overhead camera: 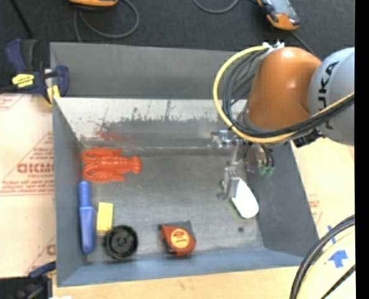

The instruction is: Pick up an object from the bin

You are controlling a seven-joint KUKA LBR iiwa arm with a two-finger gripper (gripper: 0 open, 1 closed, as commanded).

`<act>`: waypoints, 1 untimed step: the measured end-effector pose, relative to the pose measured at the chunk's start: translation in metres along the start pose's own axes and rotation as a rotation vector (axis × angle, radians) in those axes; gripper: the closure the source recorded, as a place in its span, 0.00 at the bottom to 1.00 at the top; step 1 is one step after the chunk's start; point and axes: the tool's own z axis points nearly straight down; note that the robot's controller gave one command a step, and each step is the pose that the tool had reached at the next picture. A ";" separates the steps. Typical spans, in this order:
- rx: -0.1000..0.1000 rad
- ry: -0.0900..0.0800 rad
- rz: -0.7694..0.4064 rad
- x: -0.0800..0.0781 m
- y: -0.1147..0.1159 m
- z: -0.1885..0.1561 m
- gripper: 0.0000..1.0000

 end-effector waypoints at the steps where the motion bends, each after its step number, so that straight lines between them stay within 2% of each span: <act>1: 0.002 -0.004 -0.019 -0.009 0.040 0.026 0.00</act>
Offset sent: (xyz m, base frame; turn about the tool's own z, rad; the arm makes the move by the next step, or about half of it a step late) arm -0.0162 0.0834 -0.0536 0.0265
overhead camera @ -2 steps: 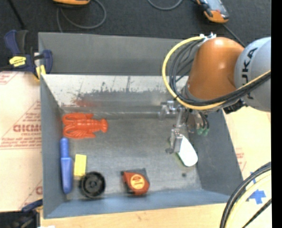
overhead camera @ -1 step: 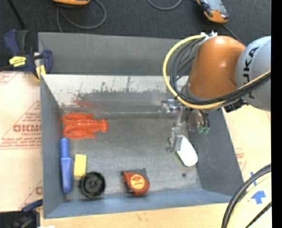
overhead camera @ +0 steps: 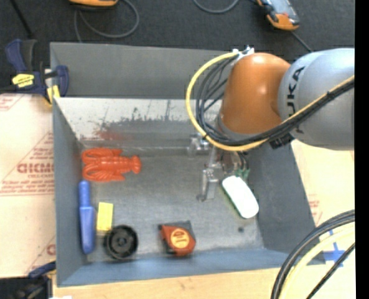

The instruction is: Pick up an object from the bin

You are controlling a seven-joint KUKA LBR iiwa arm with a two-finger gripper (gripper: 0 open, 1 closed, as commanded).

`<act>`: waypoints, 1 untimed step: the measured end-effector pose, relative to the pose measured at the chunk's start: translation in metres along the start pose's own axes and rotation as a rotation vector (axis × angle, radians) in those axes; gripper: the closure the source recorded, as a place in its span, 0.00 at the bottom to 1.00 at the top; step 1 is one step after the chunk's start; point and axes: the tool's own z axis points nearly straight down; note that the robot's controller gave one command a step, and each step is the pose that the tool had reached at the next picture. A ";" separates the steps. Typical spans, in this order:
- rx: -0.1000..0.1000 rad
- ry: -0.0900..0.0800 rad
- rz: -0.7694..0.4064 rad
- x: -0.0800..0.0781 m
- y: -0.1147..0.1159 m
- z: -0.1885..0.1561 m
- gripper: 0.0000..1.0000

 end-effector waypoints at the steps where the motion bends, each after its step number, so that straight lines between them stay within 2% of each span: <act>1: -0.004 0.006 0.045 0.022 0.041 0.025 0.00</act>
Offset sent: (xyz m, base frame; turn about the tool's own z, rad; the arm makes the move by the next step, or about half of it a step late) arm 0.0025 0.1756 -0.0305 -0.2060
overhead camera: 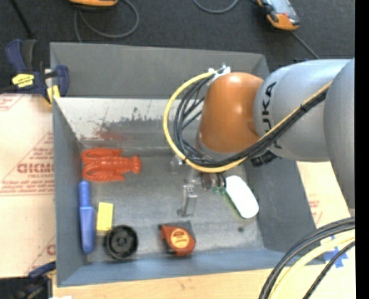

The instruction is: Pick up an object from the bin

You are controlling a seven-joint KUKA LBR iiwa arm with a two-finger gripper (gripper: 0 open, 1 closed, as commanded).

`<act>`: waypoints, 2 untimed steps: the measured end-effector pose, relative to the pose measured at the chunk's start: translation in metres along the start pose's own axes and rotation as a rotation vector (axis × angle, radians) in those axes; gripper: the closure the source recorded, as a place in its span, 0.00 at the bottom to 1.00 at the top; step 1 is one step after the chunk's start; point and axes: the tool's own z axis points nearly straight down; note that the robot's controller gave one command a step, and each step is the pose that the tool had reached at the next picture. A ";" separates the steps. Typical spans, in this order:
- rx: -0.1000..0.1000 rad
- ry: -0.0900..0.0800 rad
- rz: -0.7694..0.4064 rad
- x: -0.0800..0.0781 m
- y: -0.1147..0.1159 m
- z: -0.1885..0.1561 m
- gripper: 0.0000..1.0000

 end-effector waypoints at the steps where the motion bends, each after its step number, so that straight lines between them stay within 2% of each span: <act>1: 0.003 -0.001 -0.098 -0.008 0.049 0.003 0.00; 2: -0.004 -0.004 -0.172 0.023 0.065 0.033 0.00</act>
Offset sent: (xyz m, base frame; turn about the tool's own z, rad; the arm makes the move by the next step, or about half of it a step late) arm -0.0409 0.0450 -0.0519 -0.1869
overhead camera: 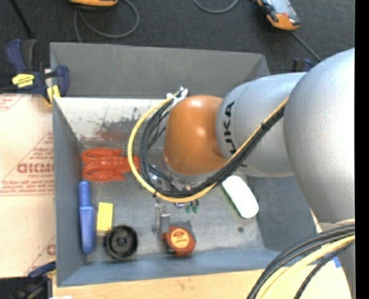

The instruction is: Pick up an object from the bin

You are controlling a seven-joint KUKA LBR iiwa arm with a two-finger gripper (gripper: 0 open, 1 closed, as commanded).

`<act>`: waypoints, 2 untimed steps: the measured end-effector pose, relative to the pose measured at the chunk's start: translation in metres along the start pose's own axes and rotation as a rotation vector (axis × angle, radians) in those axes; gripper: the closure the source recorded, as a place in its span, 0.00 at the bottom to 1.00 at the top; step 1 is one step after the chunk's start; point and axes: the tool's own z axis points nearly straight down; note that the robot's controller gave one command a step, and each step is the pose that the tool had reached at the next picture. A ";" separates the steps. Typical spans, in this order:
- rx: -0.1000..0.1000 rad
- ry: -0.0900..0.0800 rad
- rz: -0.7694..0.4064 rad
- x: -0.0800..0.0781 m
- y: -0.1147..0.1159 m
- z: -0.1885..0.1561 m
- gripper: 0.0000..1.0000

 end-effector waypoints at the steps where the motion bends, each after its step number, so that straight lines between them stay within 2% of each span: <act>1: 0.008 0.014 0.019 0.024 -0.014 0.017 0.00; 2: 0.004 0.006 0.169 0.026 0.025 0.019 0.00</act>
Offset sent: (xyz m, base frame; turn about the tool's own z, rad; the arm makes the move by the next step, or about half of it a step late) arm -0.0457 0.0705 -0.0366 -0.1368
